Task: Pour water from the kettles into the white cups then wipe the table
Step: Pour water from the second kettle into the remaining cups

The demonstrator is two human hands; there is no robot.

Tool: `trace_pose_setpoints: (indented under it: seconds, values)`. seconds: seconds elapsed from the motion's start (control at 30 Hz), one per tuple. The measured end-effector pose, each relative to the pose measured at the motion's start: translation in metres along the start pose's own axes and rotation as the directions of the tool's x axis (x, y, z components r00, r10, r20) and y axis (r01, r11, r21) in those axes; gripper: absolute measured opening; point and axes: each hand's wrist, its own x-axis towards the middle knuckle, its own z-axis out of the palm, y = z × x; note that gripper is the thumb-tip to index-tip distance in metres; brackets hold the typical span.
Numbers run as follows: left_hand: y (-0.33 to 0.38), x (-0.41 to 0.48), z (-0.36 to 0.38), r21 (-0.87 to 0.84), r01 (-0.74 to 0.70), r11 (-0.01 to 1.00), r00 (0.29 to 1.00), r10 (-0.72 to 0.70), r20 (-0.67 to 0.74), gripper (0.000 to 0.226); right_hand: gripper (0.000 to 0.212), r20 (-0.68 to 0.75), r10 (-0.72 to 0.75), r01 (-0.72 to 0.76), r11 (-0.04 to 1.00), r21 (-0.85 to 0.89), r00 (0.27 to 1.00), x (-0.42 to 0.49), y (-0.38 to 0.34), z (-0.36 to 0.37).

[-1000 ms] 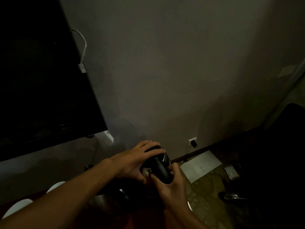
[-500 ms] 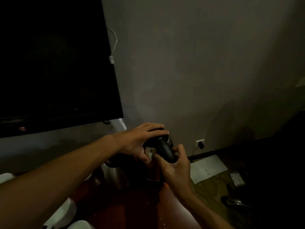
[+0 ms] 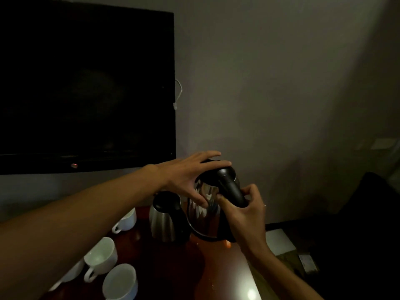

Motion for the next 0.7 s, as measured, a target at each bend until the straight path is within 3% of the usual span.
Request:
trace_pose_setpoints:
  seconds: [0.33, 0.5, 0.7]
  values:
    - [-0.003, -0.107, -0.047, 0.091, 0.204, 0.975, 0.977, -0.209, 0.040, 0.113, 0.036, 0.077, 0.012, -0.010, 1.000, -0.020, 0.997, -0.056, -0.045, 0.044]
    - [-0.042, -0.190, -0.044, 0.064, 0.270, 0.961, 0.962, -0.272, 0.017, 0.111, 0.036, 0.077, -0.009, 0.013, 0.999, -0.053, 0.997, -0.084, -0.055, 0.093]
    - [-0.094, -0.300, -0.052, 0.095, 0.445, 0.890, 0.890, -0.452, 0.063, 0.111, 0.033, 0.024, 0.020, -0.020, 1.000, -0.010, 1.000, -0.126, -0.077, 0.161]
